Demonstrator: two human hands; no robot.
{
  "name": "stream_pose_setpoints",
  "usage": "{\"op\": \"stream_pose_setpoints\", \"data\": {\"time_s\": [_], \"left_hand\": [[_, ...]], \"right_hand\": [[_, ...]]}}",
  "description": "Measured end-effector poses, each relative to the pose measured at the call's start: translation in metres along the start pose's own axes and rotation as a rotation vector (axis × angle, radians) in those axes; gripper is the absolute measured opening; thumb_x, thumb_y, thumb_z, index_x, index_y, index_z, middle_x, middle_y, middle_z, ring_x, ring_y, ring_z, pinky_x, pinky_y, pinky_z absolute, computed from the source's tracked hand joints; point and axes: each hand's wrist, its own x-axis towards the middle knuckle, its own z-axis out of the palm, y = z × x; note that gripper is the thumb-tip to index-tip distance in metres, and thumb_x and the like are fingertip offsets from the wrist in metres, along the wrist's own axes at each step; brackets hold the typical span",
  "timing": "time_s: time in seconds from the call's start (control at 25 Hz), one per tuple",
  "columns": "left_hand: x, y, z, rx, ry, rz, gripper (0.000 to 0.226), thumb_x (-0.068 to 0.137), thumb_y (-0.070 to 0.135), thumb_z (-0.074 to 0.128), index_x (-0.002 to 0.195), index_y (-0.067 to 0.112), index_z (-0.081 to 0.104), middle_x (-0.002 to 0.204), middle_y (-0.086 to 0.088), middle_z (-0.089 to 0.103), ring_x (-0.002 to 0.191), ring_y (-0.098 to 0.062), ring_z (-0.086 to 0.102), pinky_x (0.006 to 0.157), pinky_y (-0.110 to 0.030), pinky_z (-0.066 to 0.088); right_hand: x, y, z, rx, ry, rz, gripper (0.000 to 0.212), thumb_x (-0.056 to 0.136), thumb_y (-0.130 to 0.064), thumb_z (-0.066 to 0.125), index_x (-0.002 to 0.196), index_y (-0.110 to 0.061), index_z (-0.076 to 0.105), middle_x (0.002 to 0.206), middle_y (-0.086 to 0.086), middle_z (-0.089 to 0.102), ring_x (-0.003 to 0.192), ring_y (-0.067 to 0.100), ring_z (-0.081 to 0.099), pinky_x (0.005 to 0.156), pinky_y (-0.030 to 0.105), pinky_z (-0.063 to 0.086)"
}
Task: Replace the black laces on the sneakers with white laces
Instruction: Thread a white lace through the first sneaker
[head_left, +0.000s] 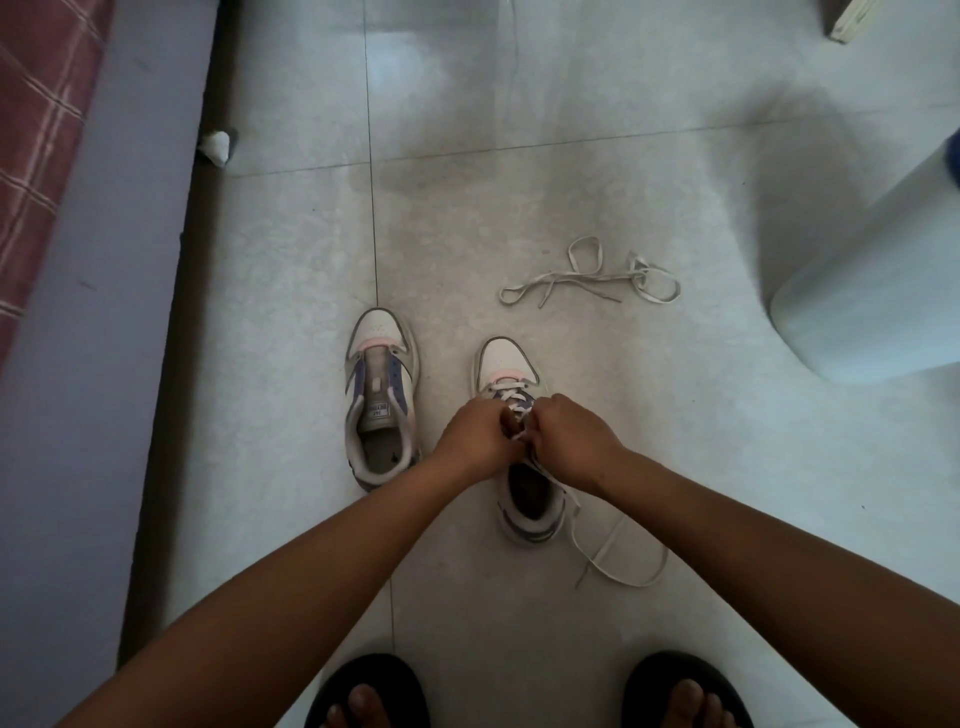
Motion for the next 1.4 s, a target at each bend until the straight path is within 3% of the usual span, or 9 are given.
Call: {"op": "stream_pose_setpoints", "data": {"time_s": [0.2, 0.36, 0.48, 0.64, 0.8, 0.96, 1.24, 1.4], "left_hand": [[0.0, 0.01, -0.005, 0.099, -0.043, 0.123, 0.015, 0.08, 0.015, 0.064, 0.093, 0.008, 0.067, 0.097, -0.012, 0.069, 0.09, -0.025, 0.062, 0.072, -0.029, 0.044], [0.008, 0.015, -0.001, 0.254, -0.115, 0.074, 0.02, 0.087, 0.013, 0.055, 0.103, 0.009, 0.067, 0.106, -0.012, 0.067, 0.099, -0.026, 0.061, 0.077, -0.029, 0.044], [0.012, 0.019, -0.003, 0.245, -0.104, 0.035, 0.023, 0.086, 0.009, 0.058, 0.107, 0.006, 0.066, 0.114, -0.013, 0.065, 0.106, -0.026, 0.06, 0.084, -0.026, 0.043], [0.009, 0.022, -0.003, 0.243, -0.051, 0.059, 0.019, 0.085, 0.008, 0.055, 0.1, 0.004, 0.067, 0.108, -0.015, 0.066, 0.102, -0.027, 0.061, 0.074, -0.025, 0.04], [0.007, 0.016, -0.007, 0.266, -0.073, 0.132, 0.023, 0.085, 0.01, 0.055, 0.104, 0.006, 0.068, 0.108, -0.014, 0.066, 0.103, -0.029, 0.059, 0.076, -0.028, 0.04], [0.013, 0.02, 0.0, 0.303, -0.08, 0.089, 0.022, 0.086, 0.005, 0.05, 0.1, 0.004, 0.067, 0.107, -0.016, 0.066, 0.101, -0.028, 0.06, 0.072, -0.023, 0.035], [0.015, 0.022, 0.016, 0.474, -0.04, 0.111, 0.029, 0.092, 0.002, 0.042, 0.117, 0.002, 0.057, 0.12, -0.017, 0.058, 0.109, -0.027, 0.058, 0.091, -0.03, 0.044], [-0.004, 0.003, 0.02, 0.389, 0.058, 0.209, 0.031, 0.094, 0.004, 0.04, 0.125, 0.003, 0.047, 0.127, -0.016, 0.045, 0.116, -0.027, 0.047, 0.097, -0.027, 0.037]], "right_hand": [[-0.004, -0.002, 0.0, -0.096, 0.032, -0.06, 0.03, 0.091, -0.021, 0.052, 0.118, -0.009, 0.05, 0.113, 0.012, 0.057, 0.098, 0.031, 0.059, 0.07, 0.032, 0.039], [0.0, -0.006, 0.001, -0.235, 0.033, -0.113, 0.028, 0.091, -0.021, 0.051, 0.116, -0.009, 0.053, 0.112, 0.01, 0.06, 0.096, 0.028, 0.062, 0.066, 0.029, 0.036], [0.0, -0.005, 0.0, -0.235, 0.013, -0.11, 0.029, 0.091, -0.024, 0.051, 0.116, -0.009, 0.055, 0.11, 0.011, 0.061, 0.094, 0.029, 0.062, 0.065, 0.029, 0.036], [0.001, 0.001, -0.001, -0.125, -0.043, -0.106, 0.029, 0.089, -0.019, 0.054, 0.114, -0.004, 0.054, 0.112, 0.016, 0.059, 0.097, 0.033, 0.06, 0.069, 0.031, 0.037], [0.001, 0.013, -0.002, -0.05, -0.011, -0.146, 0.025, 0.094, -0.017, 0.05, 0.115, -0.005, 0.053, 0.113, 0.015, 0.059, 0.1, 0.031, 0.057, 0.073, 0.03, 0.037], [-0.002, 0.016, 0.001, -0.226, -0.001, -0.278, 0.029, 0.095, -0.015, 0.045, 0.122, -0.005, 0.048, 0.113, 0.015, 0.058, 0.098, 0.031, 0.058, 0.07, 0.031, 0.036], [-0.007, 0.02, 0.01, -0.166, -0.001, -0.249, 0.034, 0.096, -0.019, 0.044, 0.126, -0.002, 0.043, 0.119, 0.016, 0.056, 0.1, 0.032, 0.056, 0.077, 0.036, 0.04], [-0.018, 0.027, 0.018, -0.039, 0.063, -0.23, 0.018, 0.097, -0.019, 0.043, 0.108, -0.005, 0.046, 0.107, 0.015, 0.056, 0.078, 0.022, 0.046, 0.062, 0.024, 0.022]]}}
